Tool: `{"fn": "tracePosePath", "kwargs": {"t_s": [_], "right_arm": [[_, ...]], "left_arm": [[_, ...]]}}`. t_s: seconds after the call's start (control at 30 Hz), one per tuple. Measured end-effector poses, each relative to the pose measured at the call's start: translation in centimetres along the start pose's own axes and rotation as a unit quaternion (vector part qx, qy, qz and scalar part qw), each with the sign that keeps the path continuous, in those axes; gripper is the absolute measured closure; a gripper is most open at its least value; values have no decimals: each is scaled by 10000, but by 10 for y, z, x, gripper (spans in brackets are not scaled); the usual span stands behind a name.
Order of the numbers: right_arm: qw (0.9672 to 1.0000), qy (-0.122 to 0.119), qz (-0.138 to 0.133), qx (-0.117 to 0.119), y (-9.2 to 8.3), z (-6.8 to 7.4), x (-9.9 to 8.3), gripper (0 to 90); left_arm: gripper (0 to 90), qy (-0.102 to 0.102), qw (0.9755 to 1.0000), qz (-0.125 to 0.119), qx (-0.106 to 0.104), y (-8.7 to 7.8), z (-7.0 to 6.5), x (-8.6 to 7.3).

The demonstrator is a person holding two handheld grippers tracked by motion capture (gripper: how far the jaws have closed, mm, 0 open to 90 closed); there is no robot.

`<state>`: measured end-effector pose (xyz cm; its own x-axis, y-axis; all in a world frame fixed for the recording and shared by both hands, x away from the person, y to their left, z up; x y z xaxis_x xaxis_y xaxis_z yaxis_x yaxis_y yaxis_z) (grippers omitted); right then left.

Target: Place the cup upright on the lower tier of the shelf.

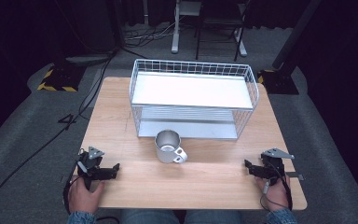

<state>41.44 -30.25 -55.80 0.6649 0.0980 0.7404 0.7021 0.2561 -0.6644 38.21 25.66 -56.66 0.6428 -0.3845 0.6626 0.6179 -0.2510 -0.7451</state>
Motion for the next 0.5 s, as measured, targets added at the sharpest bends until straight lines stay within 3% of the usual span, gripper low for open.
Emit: {"fn": "tracePosePath", "kwargs": {"t_s": [0.5], "right_arm": [[10000,5,6,5,0,0,0,211]], "left_arm": [[3,-24,10000,-10,-3,1,0,1]]}}
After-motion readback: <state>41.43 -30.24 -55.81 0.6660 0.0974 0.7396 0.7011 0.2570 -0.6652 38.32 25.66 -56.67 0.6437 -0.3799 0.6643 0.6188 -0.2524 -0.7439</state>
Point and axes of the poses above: each handheld gripper's, and its own axes: y roughly forward along the jaws, x roughly out of its top, z roughly to its left, the point moved 8 cm from there along y, roughly forward along the jaws, and after that the axes turned 9 degrees about y, right-handed, at the moved point
